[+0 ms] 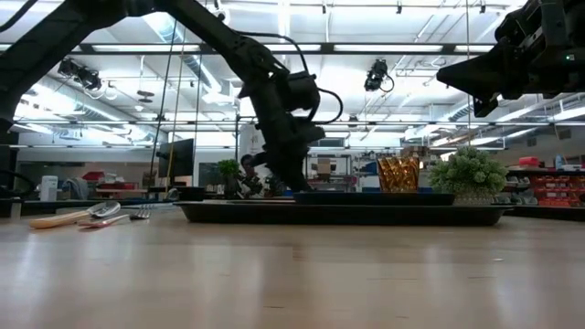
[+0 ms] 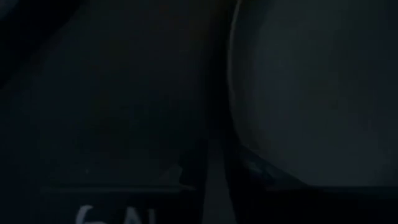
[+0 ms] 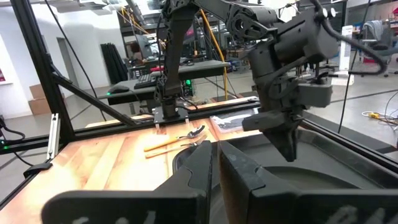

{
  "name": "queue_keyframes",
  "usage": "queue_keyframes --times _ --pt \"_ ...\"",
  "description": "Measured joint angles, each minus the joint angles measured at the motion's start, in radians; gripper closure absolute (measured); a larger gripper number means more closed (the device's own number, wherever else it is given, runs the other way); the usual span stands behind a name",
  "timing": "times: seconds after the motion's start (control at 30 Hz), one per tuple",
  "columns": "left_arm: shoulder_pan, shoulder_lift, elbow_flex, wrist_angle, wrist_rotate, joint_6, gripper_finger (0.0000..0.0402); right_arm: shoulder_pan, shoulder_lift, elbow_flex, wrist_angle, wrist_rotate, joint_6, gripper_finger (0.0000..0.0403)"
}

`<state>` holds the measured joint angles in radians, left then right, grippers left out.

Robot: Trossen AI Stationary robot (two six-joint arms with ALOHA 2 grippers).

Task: Pick and place plate/cup/fork/spoon on tray
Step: Put the black plate on the black serving tray

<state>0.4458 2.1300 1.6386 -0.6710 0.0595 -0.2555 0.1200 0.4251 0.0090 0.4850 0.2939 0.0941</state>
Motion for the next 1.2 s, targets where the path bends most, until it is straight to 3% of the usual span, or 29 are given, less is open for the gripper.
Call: queue_keyframes --times 0.4,0.67,1.2 --pt "-0.056 -0.06 0.0 -0.468 -0.007 0.111 0.034 0.0 0.0 0.0 0.0 0.0 0.0 0.0369" --pt "-0.16 -0.057 -0.021 -0.29 -0.209 0.114 0.0345 0.0 0.0 0.0 0.008 0.0 0.0 0.0369" --pt "-0.212 -0.04 -0.109 -0.016 -0.241 0.084 0.0379 0.0 0.0 0.0 0.008 0.0 0.0 0.0369"
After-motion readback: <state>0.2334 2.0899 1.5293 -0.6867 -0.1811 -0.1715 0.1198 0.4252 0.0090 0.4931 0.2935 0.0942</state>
